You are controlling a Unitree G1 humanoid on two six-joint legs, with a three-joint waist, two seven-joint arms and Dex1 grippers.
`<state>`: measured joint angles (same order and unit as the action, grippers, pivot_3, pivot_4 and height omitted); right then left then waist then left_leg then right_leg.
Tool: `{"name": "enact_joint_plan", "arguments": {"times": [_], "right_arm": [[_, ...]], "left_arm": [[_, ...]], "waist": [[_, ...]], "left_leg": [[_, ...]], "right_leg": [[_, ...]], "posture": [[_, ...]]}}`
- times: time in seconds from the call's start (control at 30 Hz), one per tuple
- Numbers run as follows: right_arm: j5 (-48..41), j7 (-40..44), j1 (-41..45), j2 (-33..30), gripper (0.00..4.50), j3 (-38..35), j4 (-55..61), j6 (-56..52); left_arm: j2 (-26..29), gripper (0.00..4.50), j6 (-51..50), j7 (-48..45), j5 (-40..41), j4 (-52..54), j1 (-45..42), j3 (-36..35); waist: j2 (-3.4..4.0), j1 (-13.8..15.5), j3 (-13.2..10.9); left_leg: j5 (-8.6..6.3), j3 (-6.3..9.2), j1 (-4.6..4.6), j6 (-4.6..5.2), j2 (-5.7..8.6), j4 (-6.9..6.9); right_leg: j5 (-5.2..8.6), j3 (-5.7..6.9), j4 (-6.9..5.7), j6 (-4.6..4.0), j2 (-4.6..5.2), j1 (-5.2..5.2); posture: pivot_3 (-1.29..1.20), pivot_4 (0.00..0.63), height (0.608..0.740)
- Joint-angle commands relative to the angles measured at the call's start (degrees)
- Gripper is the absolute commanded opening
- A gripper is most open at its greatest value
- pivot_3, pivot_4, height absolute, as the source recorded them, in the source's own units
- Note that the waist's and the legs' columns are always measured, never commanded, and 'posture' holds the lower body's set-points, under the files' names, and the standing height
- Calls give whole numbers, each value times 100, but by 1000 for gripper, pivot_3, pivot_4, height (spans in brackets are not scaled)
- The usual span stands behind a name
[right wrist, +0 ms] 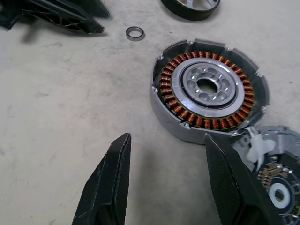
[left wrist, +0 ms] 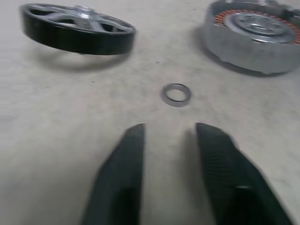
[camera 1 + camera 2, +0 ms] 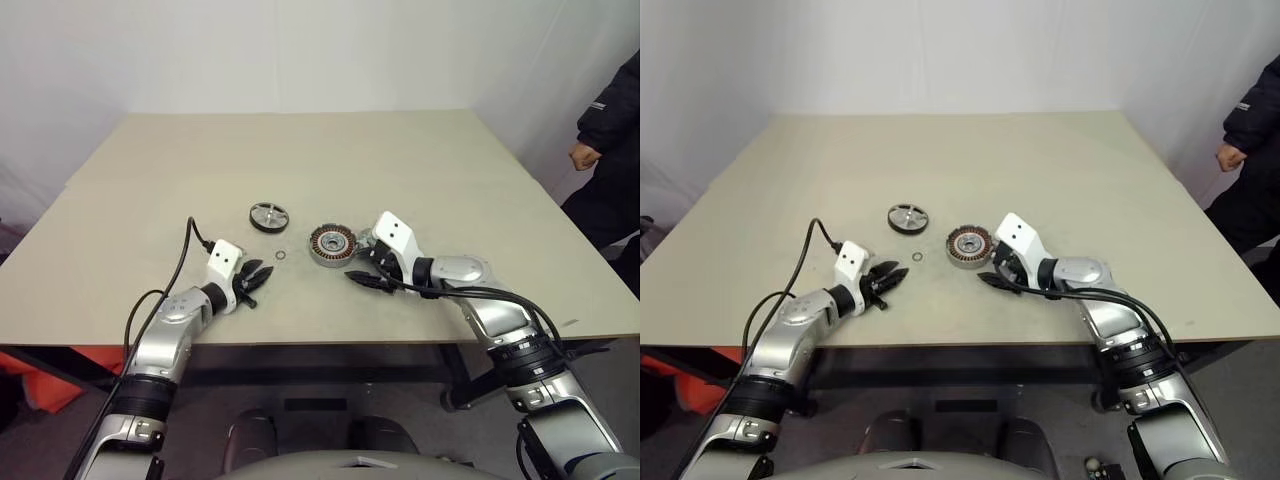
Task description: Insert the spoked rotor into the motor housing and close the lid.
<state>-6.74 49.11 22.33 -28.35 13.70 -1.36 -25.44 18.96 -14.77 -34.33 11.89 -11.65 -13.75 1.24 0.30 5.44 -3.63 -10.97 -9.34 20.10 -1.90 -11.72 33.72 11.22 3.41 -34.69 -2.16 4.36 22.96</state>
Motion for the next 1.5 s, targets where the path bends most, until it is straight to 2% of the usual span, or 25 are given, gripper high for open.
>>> {"name": "enact_joint_plan", "arguments": {"times": [0.03,0.27,0.37,0.53,1.33,1.43,1.5], "right_arm": [[1,-45,105,34,2772,-59,143,110],[25,-75,127,55,2772,-61,106,148],[35,-85,108,44,2772,-74,109,166],[52,-104,105,54,2772,-71,90,183],[100,-129,147,67,2772,-89,-12,275],[101,-137,155,67,2772,-91,-20,277],[104,-140,160,66,2772,-90,-27,279]], "left_arm": [[6,1997,176,-2,-130,-175,-283,31],[-135,1997,407,-239,-272,-514,-569,294],[-120,2634,408,-330,-255,-490,-543,299],[-126,4257,455,-106,-399,-669,-618,232],[-422,4257,430,27,-787,-1584,-1098,518],[-440,3650,423,44,-776,-1592,-1094,488],[-446,3074,422,51,-780,-1591,-1092,476]], "waist": [[0,0,0],[0,8,0],[-1,4,0],[-1,4,0],[2,35,2],[2,35,2],[2,36,2]], "left_leg": [[0,0,0,0,1,0],[0,-4,0,0,2,-5],[0,-5,0,0,2,-8],[0,-10,-1,-1,2,-13],[3,-8,-15,-4,7,-12],[3,-7,-15,-4,8,-12],[3,-6,-13,-4,9,-12]], "right_leg": [[0,-1,0,0,0,-1],[0,-4,3,0,1,1],[0,-5,4,0,0,3],[0,-7,4,-1,0,6],[2,-8,10,3,6,-18],[2,-8,13,3,7,-22],[2,-8,13,3,9,-22]], "posture": [[0,0,740],[0,0,740],[0,0,740],[0,0,740],[0,0,740],[0,0,740],[0,0,740]]}}
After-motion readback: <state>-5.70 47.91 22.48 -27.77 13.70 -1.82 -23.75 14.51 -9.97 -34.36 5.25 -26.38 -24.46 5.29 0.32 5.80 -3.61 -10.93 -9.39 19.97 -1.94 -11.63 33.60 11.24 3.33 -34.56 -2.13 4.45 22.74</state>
